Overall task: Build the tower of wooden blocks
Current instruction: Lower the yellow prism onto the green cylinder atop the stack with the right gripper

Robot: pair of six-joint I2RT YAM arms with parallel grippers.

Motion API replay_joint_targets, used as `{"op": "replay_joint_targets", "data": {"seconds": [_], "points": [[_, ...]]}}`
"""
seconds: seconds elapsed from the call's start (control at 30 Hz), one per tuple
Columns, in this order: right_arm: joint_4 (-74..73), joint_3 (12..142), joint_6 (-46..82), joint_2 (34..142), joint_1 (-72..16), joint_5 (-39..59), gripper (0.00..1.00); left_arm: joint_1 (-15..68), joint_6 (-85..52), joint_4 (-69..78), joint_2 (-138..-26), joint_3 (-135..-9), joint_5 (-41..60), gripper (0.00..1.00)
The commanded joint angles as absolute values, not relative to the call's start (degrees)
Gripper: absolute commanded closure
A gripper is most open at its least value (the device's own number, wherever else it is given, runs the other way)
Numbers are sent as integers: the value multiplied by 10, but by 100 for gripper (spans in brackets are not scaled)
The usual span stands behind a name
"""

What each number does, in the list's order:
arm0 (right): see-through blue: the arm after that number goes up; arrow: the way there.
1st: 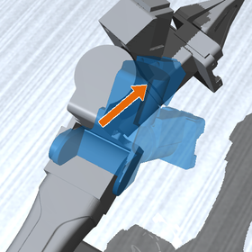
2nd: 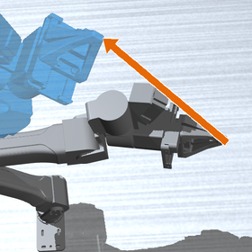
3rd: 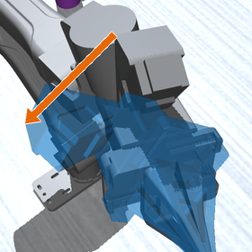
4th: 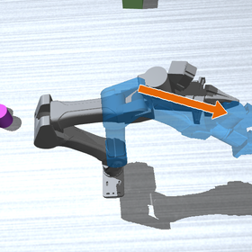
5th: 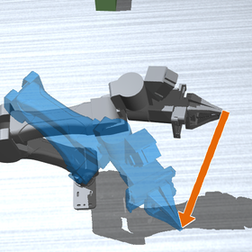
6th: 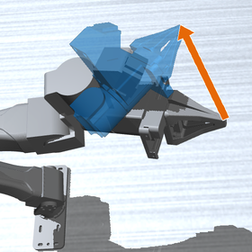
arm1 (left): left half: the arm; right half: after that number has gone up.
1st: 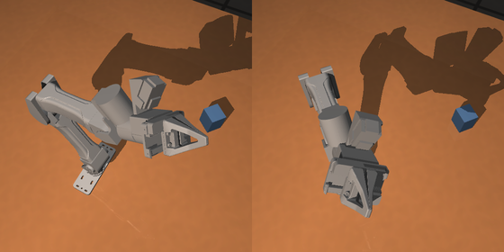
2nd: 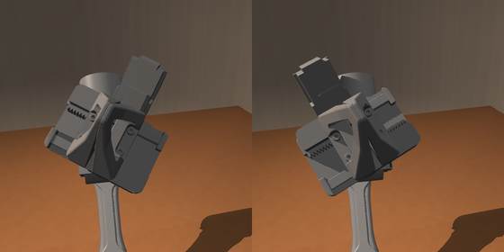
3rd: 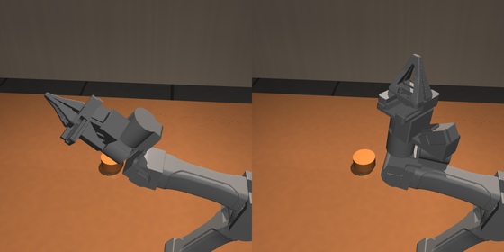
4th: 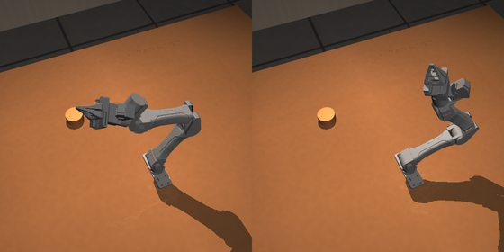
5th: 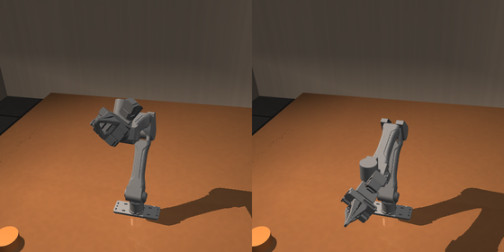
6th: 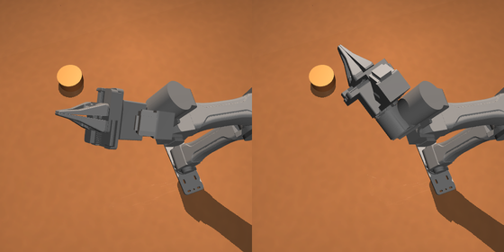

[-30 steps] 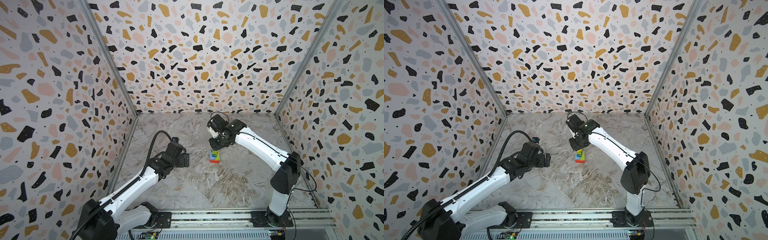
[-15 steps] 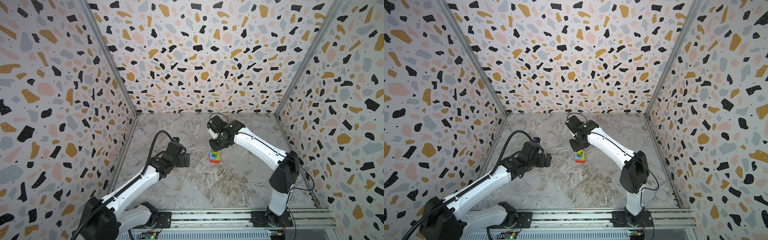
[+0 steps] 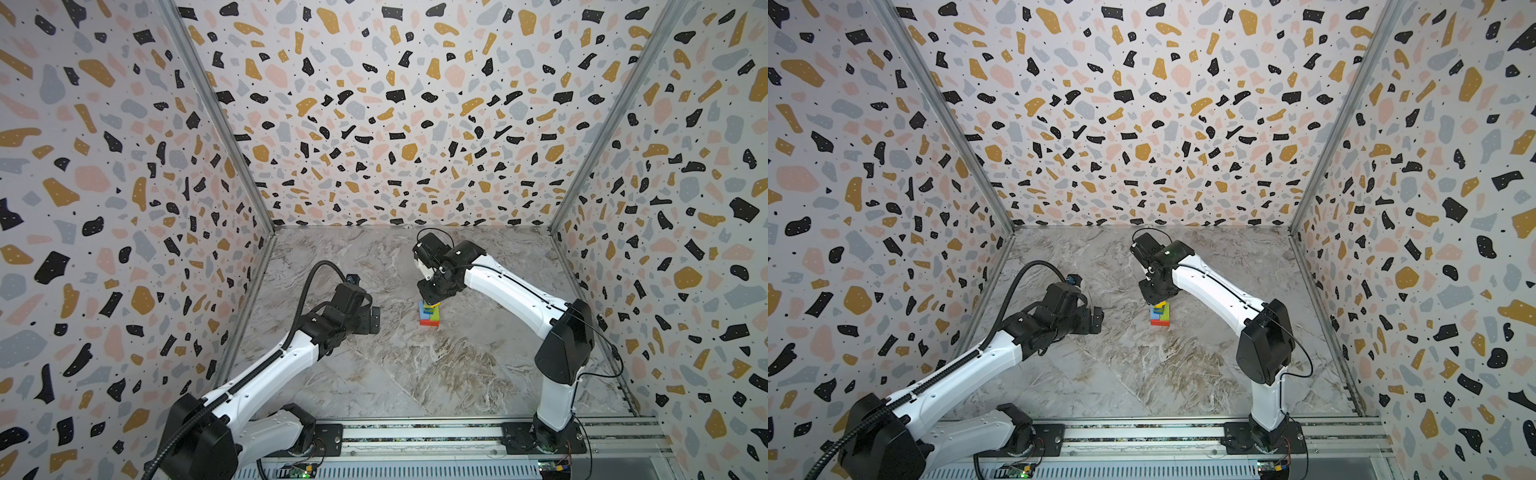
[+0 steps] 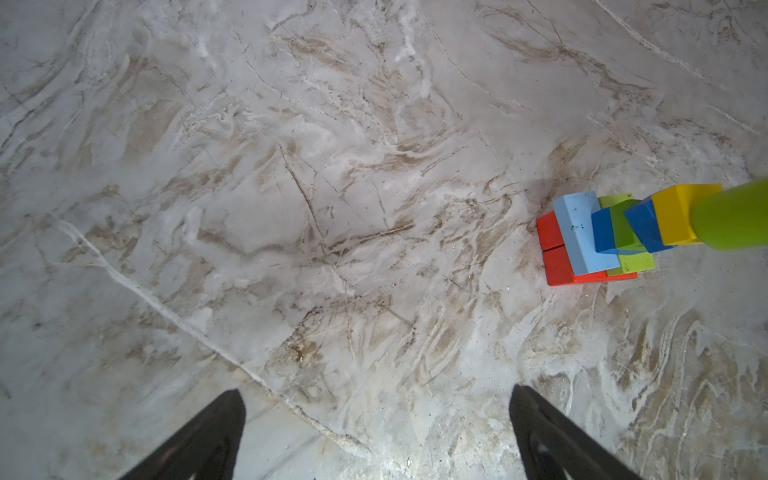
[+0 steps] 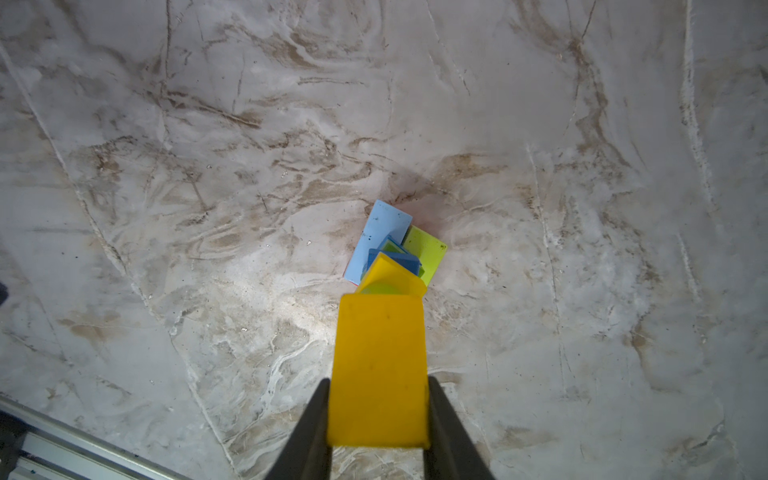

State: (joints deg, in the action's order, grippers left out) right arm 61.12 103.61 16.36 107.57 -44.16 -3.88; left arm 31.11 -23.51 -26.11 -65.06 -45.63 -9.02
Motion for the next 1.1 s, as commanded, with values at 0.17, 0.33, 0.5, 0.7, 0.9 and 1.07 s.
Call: {"op": "replay_joint_targets", "data": {"seconds": [0.17, 0.33, 0.5, 0.7, 0.9, 1.07], "points": [[635, 1063, 160, 1078, -442, -49, 78, 306, -228, -246, -647, -448, -83, 0], [634, 1066, 163, 1079, -440, -49, 78, 306, -228, -246, -646, -448, -82, 0], [635, 1072, 164, 1081, -440, -50, 78, 306, -228, -245, -647, -448, -81, 0], [635, 1075, 163, 1083, -439, -49, 77, 306, -227, -245, -647, -448, -80, 0], [633, 1069, 165, 1084, -439, -49, 77, 306, -227, -244, -647, -447, -77, 0], [633, 1069, 166, 1084, -439, -50, 76, 306, -226, -243, -646, -447, -76, 0]]}}
